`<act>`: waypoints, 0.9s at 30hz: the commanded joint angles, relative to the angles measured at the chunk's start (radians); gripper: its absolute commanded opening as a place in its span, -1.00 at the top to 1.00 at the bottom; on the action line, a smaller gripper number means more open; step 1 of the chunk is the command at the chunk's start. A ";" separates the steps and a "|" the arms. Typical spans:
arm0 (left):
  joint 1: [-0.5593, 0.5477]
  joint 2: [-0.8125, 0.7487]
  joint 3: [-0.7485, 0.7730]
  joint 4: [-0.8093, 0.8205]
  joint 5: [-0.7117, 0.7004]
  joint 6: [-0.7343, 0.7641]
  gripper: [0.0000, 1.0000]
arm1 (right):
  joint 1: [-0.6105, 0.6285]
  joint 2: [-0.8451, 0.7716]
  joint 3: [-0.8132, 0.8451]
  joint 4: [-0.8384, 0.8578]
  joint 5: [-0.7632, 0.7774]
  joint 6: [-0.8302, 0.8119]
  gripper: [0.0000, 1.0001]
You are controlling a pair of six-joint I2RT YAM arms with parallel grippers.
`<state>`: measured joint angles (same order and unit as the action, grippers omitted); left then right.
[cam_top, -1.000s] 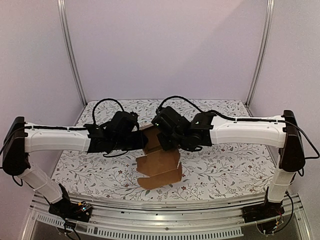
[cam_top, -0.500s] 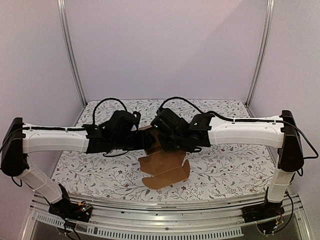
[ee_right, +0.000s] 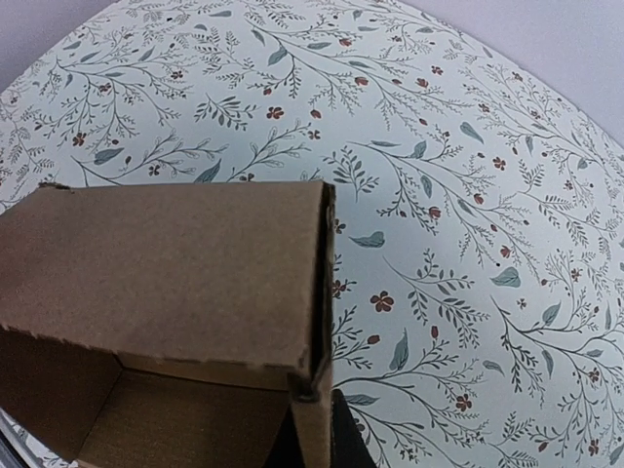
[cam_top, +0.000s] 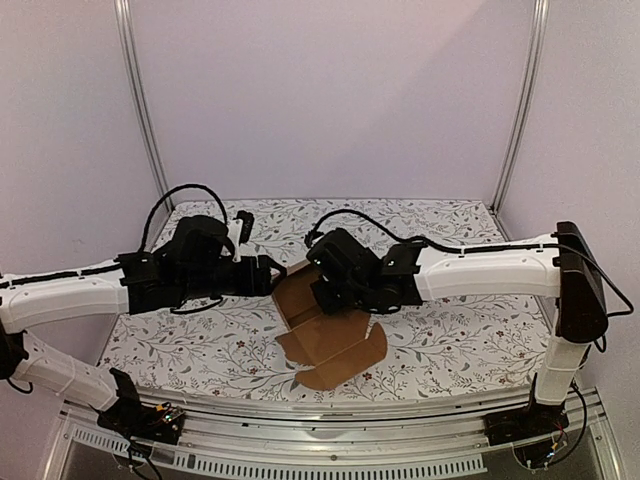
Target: Fold the paper box
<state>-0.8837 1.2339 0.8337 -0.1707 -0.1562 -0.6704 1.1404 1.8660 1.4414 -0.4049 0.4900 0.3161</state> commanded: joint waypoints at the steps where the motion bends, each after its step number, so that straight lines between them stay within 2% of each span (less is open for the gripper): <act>1: 0.017 -0.076 -0.028 -0.049 0.058 0.094 -0.37 | -0.039 -0.050 -0.077 0.120 -0.131 -0.049 1.00; 7: 0.028 -0.141 -0.057 -0.072 0.048 0.124 -0.37 | -0.053 -0.074 -0.188 0.325 -0.225 -0.116 1.00; 16: 0.048 -0.084 -0.041 -0.020 0.116 0.135 -0.24 | -0.060 -0.059 -0.325 0.667 -0.380 -0.221 1.00; 23: 0.053 0.029 -0.008 0.025 0.184 0.148 0.13 | -0.059 -0.003 -0.408 0.880 -0.425 -0.293 1.00; 27: 0.055 0.080 -0.005 0.047 0.212 0.142 0.37 | -0.060 0.055 -0.465 1.068 -0.441 -0.353 1.00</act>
<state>-0.8436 1.2678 0.8120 -0.1474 0.0025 -0.5369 1.0821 1.8606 1.0191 0.4129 0.0917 0.0383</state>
